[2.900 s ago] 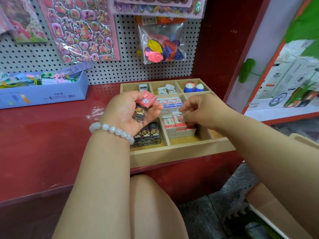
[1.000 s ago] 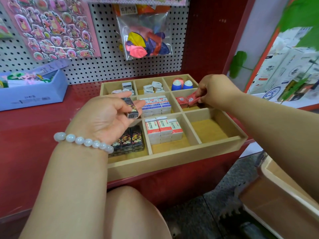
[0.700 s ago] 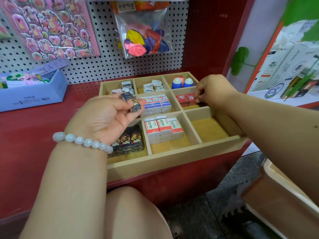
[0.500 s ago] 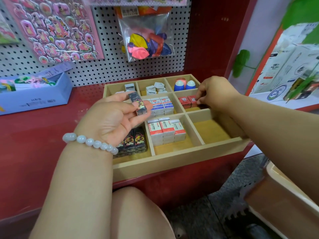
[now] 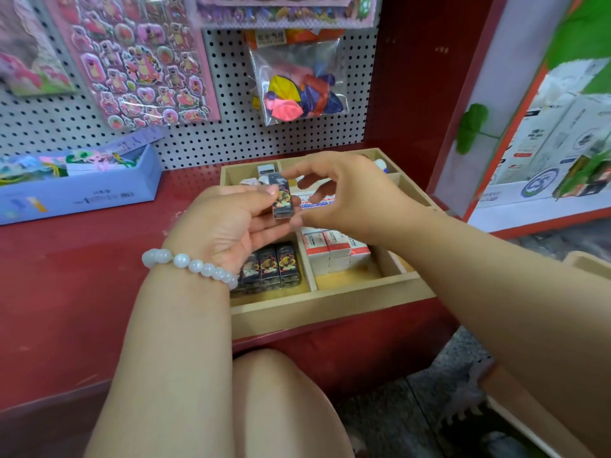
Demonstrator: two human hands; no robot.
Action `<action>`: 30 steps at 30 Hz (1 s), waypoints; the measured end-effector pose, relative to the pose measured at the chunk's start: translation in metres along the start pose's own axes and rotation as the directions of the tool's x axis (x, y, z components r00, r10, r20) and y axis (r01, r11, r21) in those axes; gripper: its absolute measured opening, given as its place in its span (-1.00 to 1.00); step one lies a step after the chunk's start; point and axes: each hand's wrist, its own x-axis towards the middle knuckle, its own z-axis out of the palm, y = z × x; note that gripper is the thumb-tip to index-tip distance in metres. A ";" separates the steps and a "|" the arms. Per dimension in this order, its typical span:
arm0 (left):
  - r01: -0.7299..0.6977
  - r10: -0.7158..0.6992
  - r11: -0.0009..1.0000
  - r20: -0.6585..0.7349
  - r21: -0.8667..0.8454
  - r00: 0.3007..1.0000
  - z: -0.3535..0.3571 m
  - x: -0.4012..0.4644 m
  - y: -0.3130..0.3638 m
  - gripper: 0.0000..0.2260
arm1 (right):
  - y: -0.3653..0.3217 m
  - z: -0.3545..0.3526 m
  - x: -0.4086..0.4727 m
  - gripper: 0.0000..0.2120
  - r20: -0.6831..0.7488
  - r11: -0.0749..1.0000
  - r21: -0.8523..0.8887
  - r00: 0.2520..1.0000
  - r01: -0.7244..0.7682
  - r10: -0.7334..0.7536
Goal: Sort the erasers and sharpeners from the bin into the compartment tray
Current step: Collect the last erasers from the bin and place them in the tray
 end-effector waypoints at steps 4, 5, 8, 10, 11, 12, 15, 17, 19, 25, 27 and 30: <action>-0.010 0.009 0.996 0.005 0.086 1.000 -0.006 -0.001 0.002 -0.95 | -0.007 0.005 0.001 -0.54 -0.008 0.999 0.020 0.999 0.044 -0.043; -0.012 0.012 0.995 0.003 0.101 1.000 -0.008 0.000 0.003 -0.96 | -0.009 0.006 0.000 -0.56 0.000 0.998 0.030 0.999 0.046 -0.046; -0.025 0.028 0.991 -0.021 0.129 0.999 -0.011 0.001 0.003 -0.95 | -0.011 0.011 0.001 -0.62 0.020 0.999 0.050 1.000 0.012 -0.013; -0.033 0.038 0.988 -0.027 0.153 0.999 -0.013 0.002 0.002 -0.95 | -0.013 0.014 0.001 -0.65 0.018 0.999 0.046 1.000 -0.014 0.013; -0.038 0.043 0.985 -0.026 0.170 0.999 -0.014 0.002 0.002 -0.95 | -0.014 0.015 0.000 -0.66 0.015 0.999 0.045 1.000 -0.027 0.026; -0.043 0.049 0.981 -0.029 0.188 0.998 -0.015 0.002 0.001 -0.95 | -0.015 0.016 0.000 -0.68 0.010 0.998 0.051 0.999 -0.043 0.043; -0.067 0.092 0.961 -0.080 0.270 0.993 -0.022 0.006 0.001 -0.91 | -0.016 0.017 -0.003 -0.71 -0.004 0.985 0.130 0.993 -0.115 0.117; -0.091 0.152 0.929 -0.146 0.357 0.978 -0.030 0.012 0.001 -0.92 | -0.016 0.018 -0.006 -0.73 0.005 0.967 0.197 0.986 -0.163 0.165; -0.105 0.211 0.892 -0.198 0.440 0.957 -0.039 0.018 0.001 -0.91 | -0.015 0.020 -0.009 -0.74 0.027 0.951 0.233 0.979 -0.205 0.204; -0.050 0.264 0.762 -0.239 0.645 0.934 -0.066 0.034 -0.010 -0.88 | -0.019 0.033 -0.016 -0.75 0.120 0.938 0.241 0.967 -0.248 0.225; -0.009 0.219 0.755 -0.240 0.655 0.946 -0.068 0.039 -0.013 -0.88 | -0.023 0.036 -0.017 -0.74 0.153 0.937 0.233 0.961 -0.260 0.228; 0.035 0.154 0.797 -0.258 0.603 0.954 -0.066 0.043 -0.014 -0.87 | -0.027 0.040 -0.017 -0.72 0.183 0.952 0.188 0.961 -0.242 0.208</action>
